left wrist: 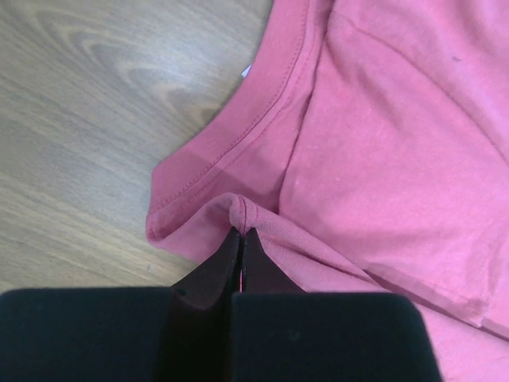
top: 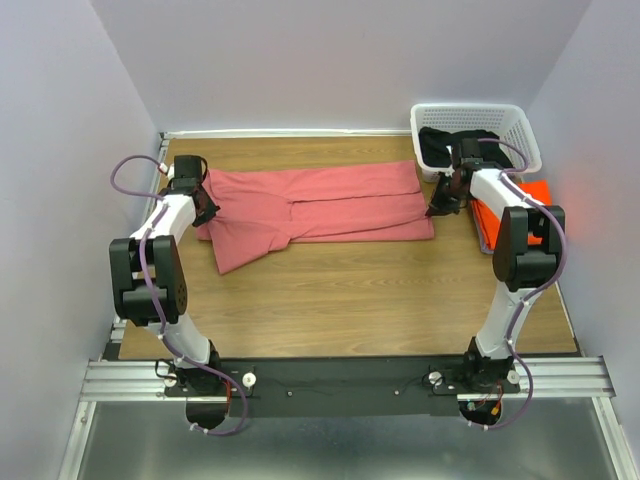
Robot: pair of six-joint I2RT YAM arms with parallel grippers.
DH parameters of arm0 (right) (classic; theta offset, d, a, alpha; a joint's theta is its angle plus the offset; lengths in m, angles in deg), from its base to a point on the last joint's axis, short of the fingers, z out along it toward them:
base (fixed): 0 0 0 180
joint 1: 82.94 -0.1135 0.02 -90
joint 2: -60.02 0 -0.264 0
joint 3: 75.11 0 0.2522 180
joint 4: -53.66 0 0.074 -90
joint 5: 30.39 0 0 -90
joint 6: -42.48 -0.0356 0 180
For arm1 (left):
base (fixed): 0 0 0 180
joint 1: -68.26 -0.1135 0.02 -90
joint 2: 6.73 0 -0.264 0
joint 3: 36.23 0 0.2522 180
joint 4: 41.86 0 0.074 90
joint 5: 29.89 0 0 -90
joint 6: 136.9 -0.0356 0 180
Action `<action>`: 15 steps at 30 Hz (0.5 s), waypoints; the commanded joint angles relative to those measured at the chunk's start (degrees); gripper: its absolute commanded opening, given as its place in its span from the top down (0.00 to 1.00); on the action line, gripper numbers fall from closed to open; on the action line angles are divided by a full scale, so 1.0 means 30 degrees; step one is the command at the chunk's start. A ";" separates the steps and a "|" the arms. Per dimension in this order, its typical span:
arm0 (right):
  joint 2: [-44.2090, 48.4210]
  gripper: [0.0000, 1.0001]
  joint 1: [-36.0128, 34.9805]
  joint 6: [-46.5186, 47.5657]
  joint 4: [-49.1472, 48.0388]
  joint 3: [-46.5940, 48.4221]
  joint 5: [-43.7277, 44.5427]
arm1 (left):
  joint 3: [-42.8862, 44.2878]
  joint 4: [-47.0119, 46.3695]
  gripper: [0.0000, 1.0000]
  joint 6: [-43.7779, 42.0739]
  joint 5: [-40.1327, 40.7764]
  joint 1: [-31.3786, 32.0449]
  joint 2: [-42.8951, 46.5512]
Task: Fold and stack the t-shirts
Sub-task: Fold the tshirt
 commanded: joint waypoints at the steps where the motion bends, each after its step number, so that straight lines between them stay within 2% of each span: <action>1: -0.0428 1.00 0.0176 -0.0242 -0.0474 0.0685 0.0912 | 0.0766 -0.0547 1.00 0.0029 -0.0179 -0.0188 0.0073; 13: -0.1335 1.00 0.0176 -0.0476 -0.1000 0.1184 0.1089 | 0.0824 -0.1248 1.00 0.0059 -0.0120 -0.0188 -0.0775; 15: -0.1657 1.00 0.0176 -0.0564 -0.1147 0.1271 0.0972 | 0.0883 -0.1454 0.96 0.0059 -0.0062 -0.0217 -0.1214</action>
